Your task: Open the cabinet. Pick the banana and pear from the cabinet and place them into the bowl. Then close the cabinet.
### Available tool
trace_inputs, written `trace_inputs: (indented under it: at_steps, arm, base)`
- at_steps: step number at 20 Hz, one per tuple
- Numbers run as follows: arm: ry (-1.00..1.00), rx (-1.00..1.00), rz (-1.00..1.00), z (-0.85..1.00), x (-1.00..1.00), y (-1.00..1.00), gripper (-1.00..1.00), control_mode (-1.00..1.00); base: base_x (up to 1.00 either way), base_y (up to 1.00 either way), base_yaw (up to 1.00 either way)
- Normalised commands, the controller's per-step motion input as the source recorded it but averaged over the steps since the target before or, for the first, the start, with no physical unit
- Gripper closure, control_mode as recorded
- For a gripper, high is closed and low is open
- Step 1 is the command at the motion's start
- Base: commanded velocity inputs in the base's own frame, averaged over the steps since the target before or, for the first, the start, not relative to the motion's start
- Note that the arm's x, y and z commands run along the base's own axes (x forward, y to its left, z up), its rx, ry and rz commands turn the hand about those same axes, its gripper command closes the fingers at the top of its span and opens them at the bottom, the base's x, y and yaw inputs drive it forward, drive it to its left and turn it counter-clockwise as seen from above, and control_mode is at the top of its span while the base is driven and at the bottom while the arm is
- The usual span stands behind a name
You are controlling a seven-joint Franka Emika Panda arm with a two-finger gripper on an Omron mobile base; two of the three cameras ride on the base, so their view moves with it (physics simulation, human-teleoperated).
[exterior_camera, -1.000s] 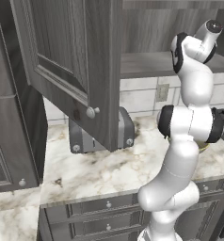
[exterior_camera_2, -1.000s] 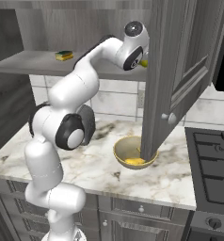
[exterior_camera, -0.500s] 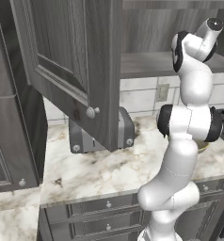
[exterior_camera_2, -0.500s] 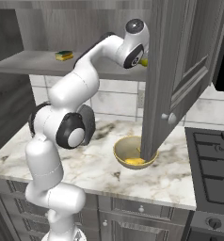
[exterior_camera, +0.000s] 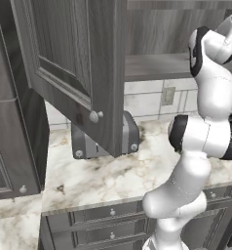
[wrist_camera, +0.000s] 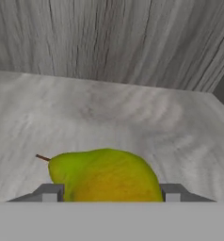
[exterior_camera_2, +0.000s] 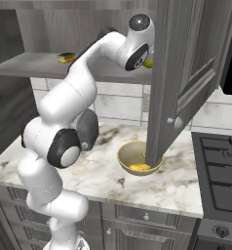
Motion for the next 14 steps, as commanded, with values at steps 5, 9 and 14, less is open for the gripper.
trace_inputs:
  at_steps: [5,9,14]
  arm:
    - [-0.13,0.00,0.00,0.47,-1.00,0.33,1.00,-1.00]
    - [0.00,0.00,0.00,0.61,-1.00,0.33,1.00,-1.00]
    - [0.00,0.00,0.00,0.11,-1.00,0.37,1.00,-1.00]
  base:
    - [0.00,0.00,0.00]
    - [0.00,0.00,0.00]
    - [0.00,0.00,0.00]
